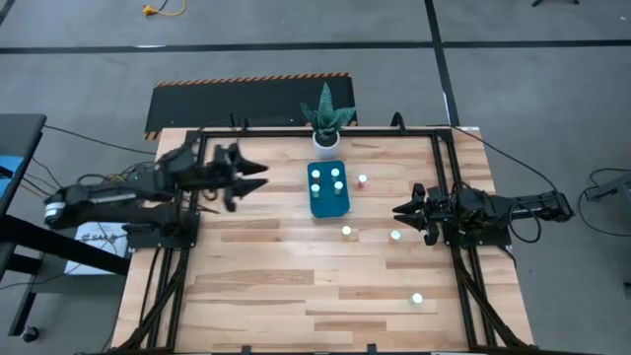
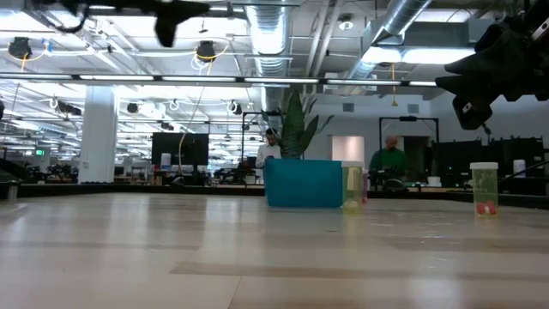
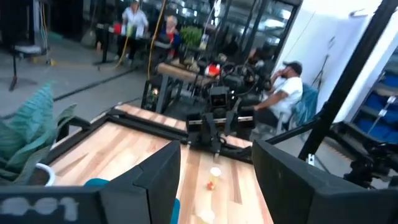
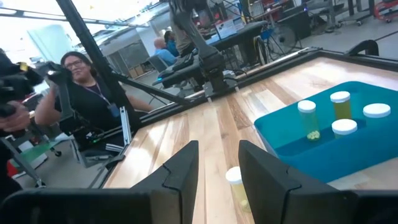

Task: Pick and place pill bottles into a basket
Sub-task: Put the pink pill bottle into the blue container

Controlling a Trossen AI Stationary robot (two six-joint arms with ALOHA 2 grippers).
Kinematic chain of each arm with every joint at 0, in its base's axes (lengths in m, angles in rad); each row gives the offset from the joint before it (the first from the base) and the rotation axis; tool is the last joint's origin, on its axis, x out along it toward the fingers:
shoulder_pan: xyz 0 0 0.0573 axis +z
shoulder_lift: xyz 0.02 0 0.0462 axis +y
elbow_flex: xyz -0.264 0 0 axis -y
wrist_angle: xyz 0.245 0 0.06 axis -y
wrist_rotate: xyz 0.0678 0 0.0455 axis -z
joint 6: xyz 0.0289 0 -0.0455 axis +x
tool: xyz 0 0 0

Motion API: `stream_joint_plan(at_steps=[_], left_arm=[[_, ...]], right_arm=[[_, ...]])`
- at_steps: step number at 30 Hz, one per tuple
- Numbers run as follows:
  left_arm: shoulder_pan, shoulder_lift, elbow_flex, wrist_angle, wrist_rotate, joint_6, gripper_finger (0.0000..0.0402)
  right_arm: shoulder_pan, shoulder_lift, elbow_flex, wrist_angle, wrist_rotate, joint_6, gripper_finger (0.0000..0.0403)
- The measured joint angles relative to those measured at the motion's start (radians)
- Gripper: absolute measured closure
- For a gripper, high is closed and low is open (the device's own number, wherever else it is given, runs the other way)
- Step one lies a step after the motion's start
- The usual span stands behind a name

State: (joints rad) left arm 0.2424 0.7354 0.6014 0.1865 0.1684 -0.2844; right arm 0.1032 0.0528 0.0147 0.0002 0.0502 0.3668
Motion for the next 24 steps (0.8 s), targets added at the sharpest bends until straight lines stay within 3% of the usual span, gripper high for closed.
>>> stream_joint_plan(at_steps=[11,24], left_arm=[[0.0,-0.409,-0.243,-0.019,0.064,-0.066,0.0213],[0.0,-0.691,-0.439,-0.048,0.089,-0.088,0.0213]], right_arm=[[0.0,0.0,0.0,0.0,0.0,0.0,0.0294],[0.0,0.0,0.0,0.0,0.0,0.0,0.0294]])
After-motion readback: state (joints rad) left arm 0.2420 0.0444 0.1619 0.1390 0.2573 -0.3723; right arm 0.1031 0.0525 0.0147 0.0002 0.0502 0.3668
